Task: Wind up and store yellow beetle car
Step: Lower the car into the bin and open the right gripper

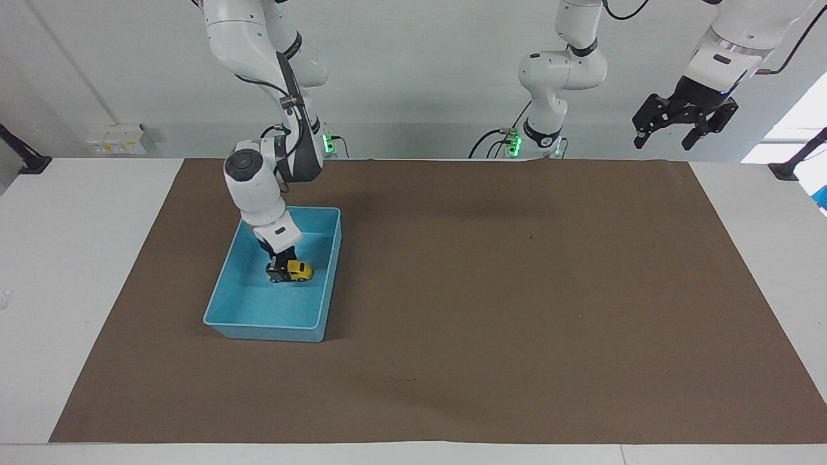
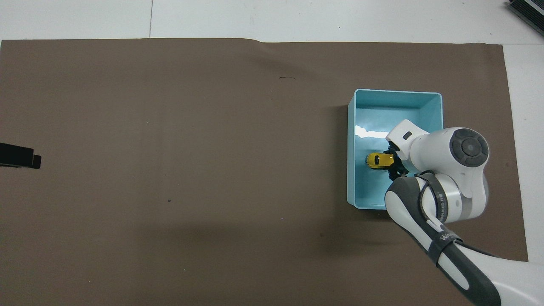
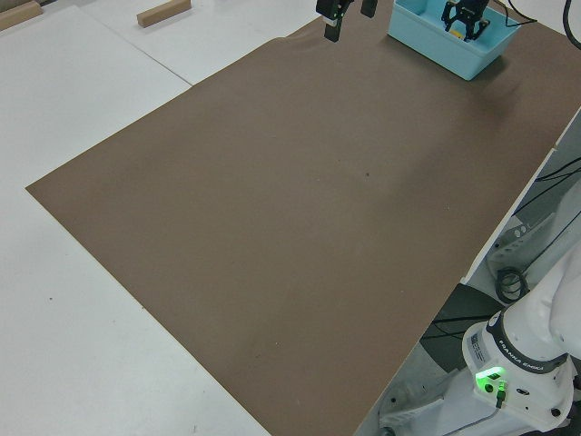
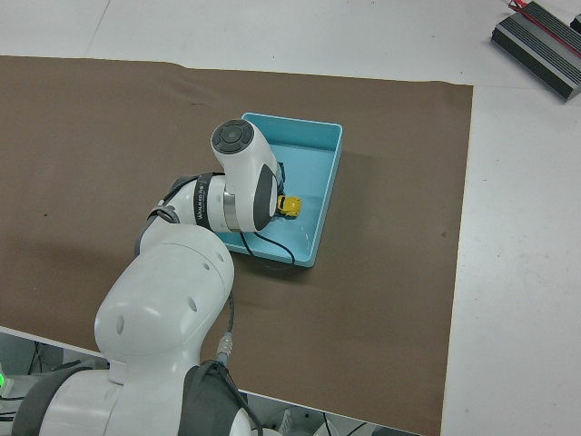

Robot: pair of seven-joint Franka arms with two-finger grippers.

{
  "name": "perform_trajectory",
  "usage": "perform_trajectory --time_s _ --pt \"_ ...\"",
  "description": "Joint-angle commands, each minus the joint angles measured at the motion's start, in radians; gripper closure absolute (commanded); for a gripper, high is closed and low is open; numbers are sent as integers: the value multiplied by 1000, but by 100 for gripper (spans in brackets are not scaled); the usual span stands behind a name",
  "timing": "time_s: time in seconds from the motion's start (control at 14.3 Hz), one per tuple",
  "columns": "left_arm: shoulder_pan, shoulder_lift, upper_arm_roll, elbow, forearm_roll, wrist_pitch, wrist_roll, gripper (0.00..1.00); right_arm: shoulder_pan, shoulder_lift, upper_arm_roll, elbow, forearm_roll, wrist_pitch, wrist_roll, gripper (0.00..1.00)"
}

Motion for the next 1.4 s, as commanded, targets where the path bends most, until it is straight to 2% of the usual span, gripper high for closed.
perform_trajectory --time_s 0.0,0.35,0.98,1.33 --pt "11 -10 -3 5 -8 -20 13 0 -1 -7 6 -8 6 3 20 0" --pt "11 -10 -3 5 -8 -20 13 0 -1 -19 6 15 4 -27 5 0" --pt "11 -10 -3 5 -8 -20 13 0 -1 -71 10 158 1 -253 7 0" --pt "11 -10 -3 5 -7 -20 13 0 1 -75 15 236 6 -331 14 0"
